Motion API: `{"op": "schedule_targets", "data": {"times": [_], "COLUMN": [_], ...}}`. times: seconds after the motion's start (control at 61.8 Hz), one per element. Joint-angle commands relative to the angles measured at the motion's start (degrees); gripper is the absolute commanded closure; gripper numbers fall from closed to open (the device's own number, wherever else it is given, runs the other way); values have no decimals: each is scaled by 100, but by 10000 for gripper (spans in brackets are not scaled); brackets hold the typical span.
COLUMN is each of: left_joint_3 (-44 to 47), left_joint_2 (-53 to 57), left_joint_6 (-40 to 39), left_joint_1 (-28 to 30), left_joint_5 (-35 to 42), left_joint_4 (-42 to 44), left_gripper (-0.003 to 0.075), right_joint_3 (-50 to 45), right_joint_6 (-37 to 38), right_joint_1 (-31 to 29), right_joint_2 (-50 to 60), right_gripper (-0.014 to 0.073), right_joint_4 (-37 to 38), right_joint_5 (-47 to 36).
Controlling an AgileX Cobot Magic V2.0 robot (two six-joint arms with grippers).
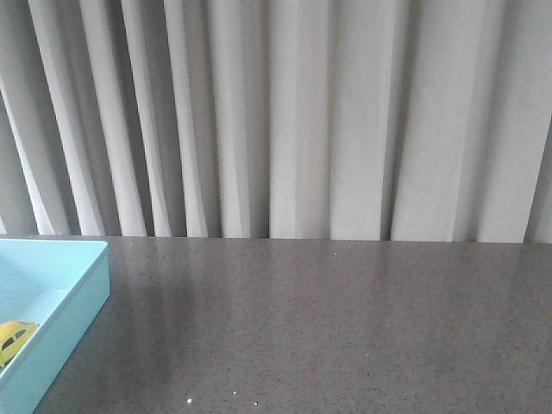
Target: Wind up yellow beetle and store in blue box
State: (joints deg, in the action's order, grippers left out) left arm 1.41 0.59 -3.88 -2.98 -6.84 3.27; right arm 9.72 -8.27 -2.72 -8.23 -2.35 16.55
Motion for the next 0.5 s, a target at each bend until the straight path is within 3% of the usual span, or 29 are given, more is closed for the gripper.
{"op": "schedule_targets", "data": {"times": [0.0,0.178,0.486], "left_joint_3": [-45,-45,-45], "left_joint_2": [85,85,85], "left_joint_6": [-52,-52,-52], "left_joint_1": [2,2,2], "left_joint_5": [415,415,415], "left_joint_4": [-11,-11,-11], "left_gripper": [725,725,725], "right_joint_3": [-384,-1170,-1147], "right_joint_6": [-14,-3,-16], "right_joint_1": [-41,-41,-34], "right_joint_2": [378,849,953], "right_gripper": [601,601,601], "right_joint_4": [21,-134,-188], "right_joint_5": [-1209,-1921,-1655]}}
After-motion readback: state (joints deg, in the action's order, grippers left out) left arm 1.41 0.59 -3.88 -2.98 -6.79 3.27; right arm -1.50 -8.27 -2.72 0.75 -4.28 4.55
